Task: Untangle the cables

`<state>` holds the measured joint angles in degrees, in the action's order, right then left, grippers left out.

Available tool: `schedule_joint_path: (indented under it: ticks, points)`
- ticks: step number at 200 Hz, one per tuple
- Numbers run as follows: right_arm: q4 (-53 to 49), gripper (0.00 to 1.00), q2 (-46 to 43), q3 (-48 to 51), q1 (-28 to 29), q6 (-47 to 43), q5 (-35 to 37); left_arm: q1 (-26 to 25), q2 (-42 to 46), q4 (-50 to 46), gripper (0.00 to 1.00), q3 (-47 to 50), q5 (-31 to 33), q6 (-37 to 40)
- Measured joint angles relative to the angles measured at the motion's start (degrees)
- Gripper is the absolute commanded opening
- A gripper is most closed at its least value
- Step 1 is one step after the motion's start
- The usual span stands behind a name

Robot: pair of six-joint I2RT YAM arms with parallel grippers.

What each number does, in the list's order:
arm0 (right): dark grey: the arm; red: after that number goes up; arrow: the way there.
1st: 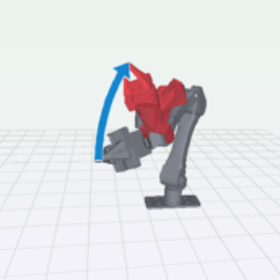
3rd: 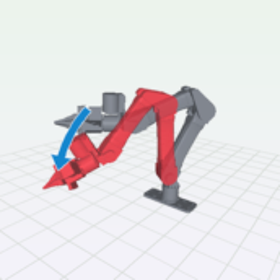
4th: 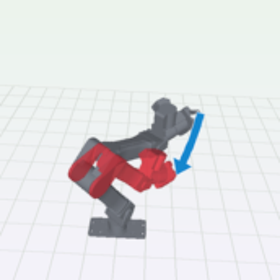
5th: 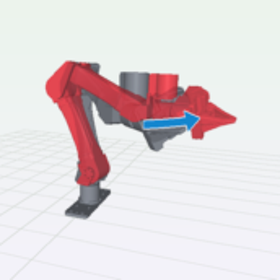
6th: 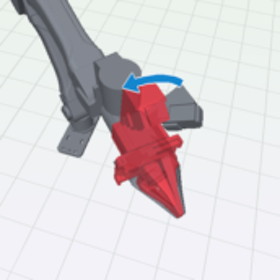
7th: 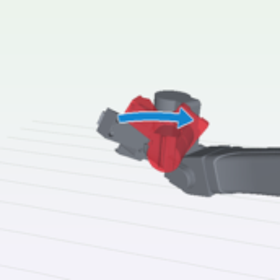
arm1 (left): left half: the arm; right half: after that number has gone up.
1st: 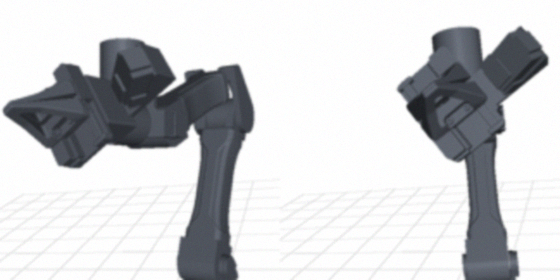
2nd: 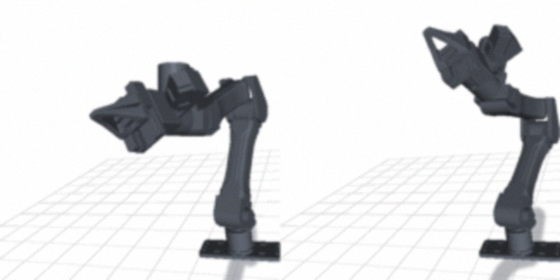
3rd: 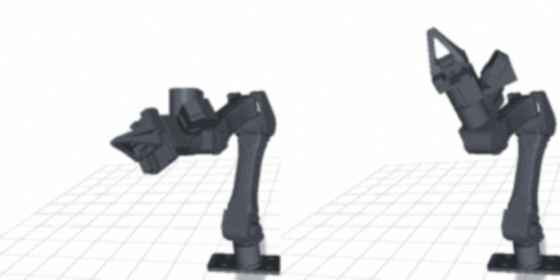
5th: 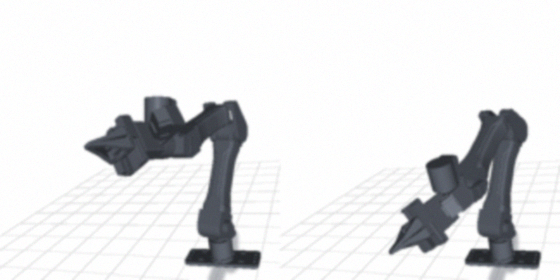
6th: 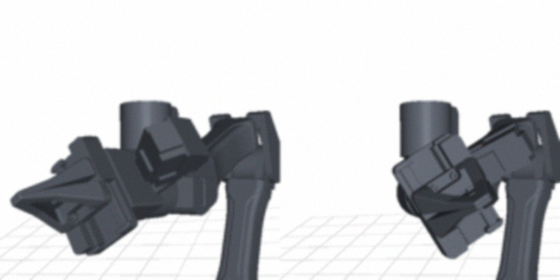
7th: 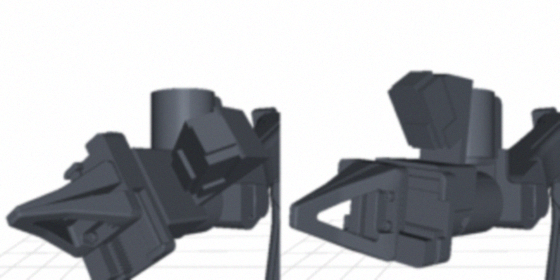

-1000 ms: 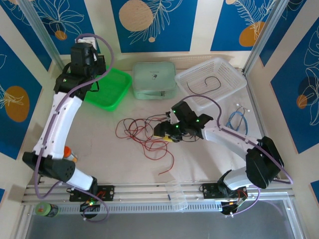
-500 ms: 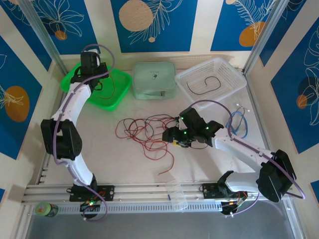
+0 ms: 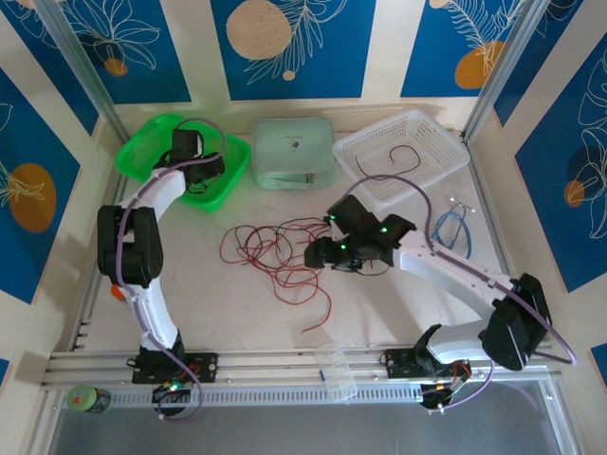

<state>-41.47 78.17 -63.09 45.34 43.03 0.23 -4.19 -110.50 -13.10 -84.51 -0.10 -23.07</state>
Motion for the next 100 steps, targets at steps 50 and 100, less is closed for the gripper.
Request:
schedule_joint_path:
  ticks: [50,100]
  points:
    - [-2.3,0.53,17.1,-10.8,9.0,-4.7,3.0,0.0,8.3,-4.8,1.00,-2.9,-5.3,1.1]
    - [-3.1,0.48,33.4,-23.3,11.8,-8.5,3.3,0.0,24.0,-9.7,1.00,-7.2,-8.9,2.6]
